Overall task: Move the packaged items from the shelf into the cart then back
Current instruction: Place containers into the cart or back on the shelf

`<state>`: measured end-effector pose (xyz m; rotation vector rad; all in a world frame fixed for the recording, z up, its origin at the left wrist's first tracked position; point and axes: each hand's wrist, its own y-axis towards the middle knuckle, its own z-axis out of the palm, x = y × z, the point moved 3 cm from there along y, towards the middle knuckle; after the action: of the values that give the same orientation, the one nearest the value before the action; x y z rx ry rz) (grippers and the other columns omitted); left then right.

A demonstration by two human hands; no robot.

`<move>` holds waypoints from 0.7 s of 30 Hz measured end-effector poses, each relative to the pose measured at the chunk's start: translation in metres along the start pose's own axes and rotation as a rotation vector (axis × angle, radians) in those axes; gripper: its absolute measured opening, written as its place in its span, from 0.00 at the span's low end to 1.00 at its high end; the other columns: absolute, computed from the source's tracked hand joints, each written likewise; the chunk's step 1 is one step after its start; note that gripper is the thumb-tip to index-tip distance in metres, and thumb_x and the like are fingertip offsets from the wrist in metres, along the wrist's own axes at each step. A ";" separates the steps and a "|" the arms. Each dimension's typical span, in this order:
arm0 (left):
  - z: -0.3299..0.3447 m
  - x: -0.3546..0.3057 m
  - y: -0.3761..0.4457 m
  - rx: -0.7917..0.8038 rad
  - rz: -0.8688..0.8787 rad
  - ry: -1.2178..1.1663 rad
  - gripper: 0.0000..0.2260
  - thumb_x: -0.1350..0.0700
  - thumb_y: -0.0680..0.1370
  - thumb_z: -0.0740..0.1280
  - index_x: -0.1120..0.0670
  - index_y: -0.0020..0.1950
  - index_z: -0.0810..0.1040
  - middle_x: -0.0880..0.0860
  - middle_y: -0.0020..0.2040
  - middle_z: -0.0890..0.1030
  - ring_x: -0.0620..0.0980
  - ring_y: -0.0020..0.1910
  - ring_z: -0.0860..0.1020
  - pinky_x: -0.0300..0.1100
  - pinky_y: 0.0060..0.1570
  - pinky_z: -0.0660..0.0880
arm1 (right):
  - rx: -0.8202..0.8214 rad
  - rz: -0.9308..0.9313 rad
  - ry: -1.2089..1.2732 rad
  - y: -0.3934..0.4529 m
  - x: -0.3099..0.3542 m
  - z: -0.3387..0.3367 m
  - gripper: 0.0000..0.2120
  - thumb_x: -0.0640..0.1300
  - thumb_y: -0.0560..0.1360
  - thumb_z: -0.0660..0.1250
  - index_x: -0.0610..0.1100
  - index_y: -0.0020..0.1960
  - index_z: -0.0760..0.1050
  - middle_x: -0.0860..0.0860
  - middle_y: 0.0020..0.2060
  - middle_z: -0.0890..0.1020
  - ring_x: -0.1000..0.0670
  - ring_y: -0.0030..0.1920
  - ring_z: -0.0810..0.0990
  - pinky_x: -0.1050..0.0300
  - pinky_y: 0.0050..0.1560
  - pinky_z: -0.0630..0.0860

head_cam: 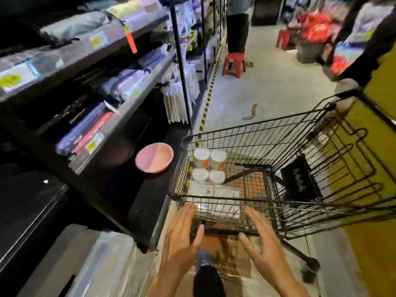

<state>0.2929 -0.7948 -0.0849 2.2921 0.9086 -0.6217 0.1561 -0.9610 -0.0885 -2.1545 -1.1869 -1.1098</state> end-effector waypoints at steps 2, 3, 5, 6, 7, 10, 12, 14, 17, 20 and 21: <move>0.013 0.016 0.038 0.070 0.011 0.011 0.25 0.42 0.80 0.55 0.57 0.70 0.71 0.52 0.69 0.73 0.46 0.68 0.68 0.48 0.66 0.66 | -0.004 0.033 -0.025 0.039 -0.008 0.006 0.35 0.75 0.67 0.49 0.66 0.72 0.50 0.70 0.72 0.50 0.66 0.72 0.48 0.57 0.71 0.50; 0.019 0.024 0.060 0.097 0.009 0.004 0.27 0.39 0.80 0.52 0.55 0.71 0.69 0.51 0.70 0.71 0.45 0.69 0.67 0.48 0.67 0.66 | -0.006 0.046 -0.032 0.061 -0.012 0.009 0.35 0.76 0.67 0.48 0.67 0.71 0.50 0.70 0.72 0.50 0.65 0.73 0.49 0.57 0.72 0.50; 0.033 0.041 0.099 0.124 -0.015 -0.034 0.28 0.37 0.80 0.49 0.50 0.74 0.64 0.47 0.73 0.67 0.41 0.72 0.62 0.47 0.70 0.63 | -0.002 0.065 -0.048 0.102 -0.018 0.014 0.36 0.77 0.67 0.48 0.66 0.72 0.51 0.70 0.73 0.52 0.64 0.74 0.50 0.56 0.73 0.52; 0.041 0.050 0.116 0.148 -0.035 -0.045 0.27 0.36 0.79 0.49 0.45 0.75 0.60 0.43 0.74 0.63 0.38 0.73 0.58 0.45 0.72 0.60 | 0.000 0.072 -0.050 0.121 -0.021 0.017 0.37 0.77 0.67 0.48 0.64 0.73 0.52 0.69 0.73 0.53 0.63 0.74 0.50 0.55 0.74 0.53; 0.048 0.059 0.132 0.178 -0.053 -0.056 0.26 0.35 0.78 0.48 0.42 0.75 0.56 0.40 0.75 0.60 0.35 0.73 0.56 0.43 0.73 0.58 | 0.001 0.088 -0.044 0.140 -0.024 0.020 0.39 0.78 0.67 0.47 0.63 0.74 0.52 0.67 0.74 0.54 0.62 0.74 0.52 0.54 0.74 0.54; 0.070 0.091 0.179 0.222 -0.109 -0.114 0.26 0.35 0.78 0.50 0.42 0.75 0.57 0.39 0.74 0.61 0.36 0.73 0.58 0.45 0.72 0.61 | -0.021 0.139 -0.029 0.195 -0.031 0.030 0.40 0.78 0.67 0.48 0.59 0.74 0.54 0.61 0.75 0.57 0.58 0.75 0.55 0.48 0.74 0.58; 0.086 0.110 0.206 0.242 -0.142 -0.130 0.27 0.35 0.78 0.51 0.45 0.75 0.60 0.42 0.74 0.63 0.39 0.73 0.60 0.48 0.71 0.63 | -0.035 0.176 -0.018 0.227 -0.040 0.038 0.40 0.76 0.69 0.50 0.57 0.75 0.55 0.60 0.75 0.58 0.57 0.75 0.56 0.48 0.74 0.59; 0.101 0.129 0.226 0.263 -0.186 -0.139 0.27 0.35 0.78 0.53 0.43 0.74 0.57 0.41 0.74 0.61 0.39 0.73 0.60 0.46 0.72 0.62 | -0.033 0.217 -0.011 0.254 -0.051 0.046 0.39 0.74 0.70 0.53 0.57 0.75 0.55 0.59 0.75 0.57 0.57 0.75 0.56 0.50 0.74 0.58; 0.125 0.156 0.249 0.292 -0.270 -0.151 0.27 0.37 0.77 0.57 0.39 0.73 0.53 0.40 0.74 0.59 0.39 0.73 0.58 0.41 0.72 0.58 | -0.057 0.266 0.049 0.292 -0.065 0.060 0.40 0.74 0.68 0.55 0.57 0.74 0.56 0.58 0.75 0.58 0.56 0.74 0.56 0.53 0.72 0.55; 0.153 0.185 0.270 0.288 -0.409 -0.186 0.30 0.44 0.77 0.65 0.42 0.75 0.54 0.42 0.75 0.59 0.42 0.74 0.58 0.45 0.73 0.58 | -0.093 0.330 0.128 0.331 -0.083 0.075 0.41 0.70 0.68 0.64 0.53 0.74 0.57 0.57 0.72 0.60 0.56 0.72 0.57 0.54 0.71 0.54; 0.165 0.196 0.276 0.278 -0.461 -0.195 0.32 0.46 0.76 0.68 0.45 0.76 0.56 0.44 0.75 0.60 0.44 0.74 0.59 0.45 0.73 0.59 | -0.089 0.353 0.139 0.343 -0.092 0.083 0.42 0.65 0.69 0.69 0.51 0.75 0.57 0.55 0.73 0.60 0.55 0.73 0.57 0.55 0.70 0.54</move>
<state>0.5892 -0.9805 -0.2248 2.2094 1.3335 -1.2127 0.4531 -1.1332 -0.2109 -2.2011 -0.6734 -1.1470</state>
